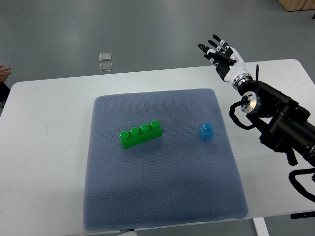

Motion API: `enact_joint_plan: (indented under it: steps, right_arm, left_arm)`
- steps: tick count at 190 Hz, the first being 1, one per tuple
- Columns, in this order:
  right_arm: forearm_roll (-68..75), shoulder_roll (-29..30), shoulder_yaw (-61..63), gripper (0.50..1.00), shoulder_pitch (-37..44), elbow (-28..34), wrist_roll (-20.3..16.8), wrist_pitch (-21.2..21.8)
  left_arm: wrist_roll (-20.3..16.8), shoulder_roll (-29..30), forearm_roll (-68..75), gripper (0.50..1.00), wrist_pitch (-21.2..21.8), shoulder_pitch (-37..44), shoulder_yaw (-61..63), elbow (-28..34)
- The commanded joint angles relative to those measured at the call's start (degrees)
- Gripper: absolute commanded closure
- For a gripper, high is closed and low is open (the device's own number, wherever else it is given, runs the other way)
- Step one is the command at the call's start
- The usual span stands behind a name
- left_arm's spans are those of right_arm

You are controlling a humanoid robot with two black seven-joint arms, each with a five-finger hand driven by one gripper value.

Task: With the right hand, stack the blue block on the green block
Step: 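Raise the right hand and swing it over the mat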

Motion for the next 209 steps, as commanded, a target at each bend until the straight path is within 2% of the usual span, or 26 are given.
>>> enact_joint_plan:
  steps: [1,119,152,209]
  right_arm:
    - [0.0,0.0,0.0,0.587,0.0,0.0,0.0,0.0]
    - [0.0,-0.2,0.0,0.587,0.1,-0.1,0.0,-0.2]
    - [0.0,-0.1,0.9,0.587,0.0,-0.1,1.8,-0.2]
    - [-0.1,-0.6,1.0,0.587,0.1,0.1,1.9,-0.3]
  left_arm:
    - [0.0,0.0,0.0,0.5,0.0,0.0,0.0,-0.1]
    - [0.0,0.0,0.0,0.5,0.0,0.3,0.0,-0.3]
    - [0.0,0.0,0.0,0.5,0.0,0.3,-0.1,0.0]
    - [0.0,0.0,0.0,0.5,0.0,0.3,0.0,0.0]
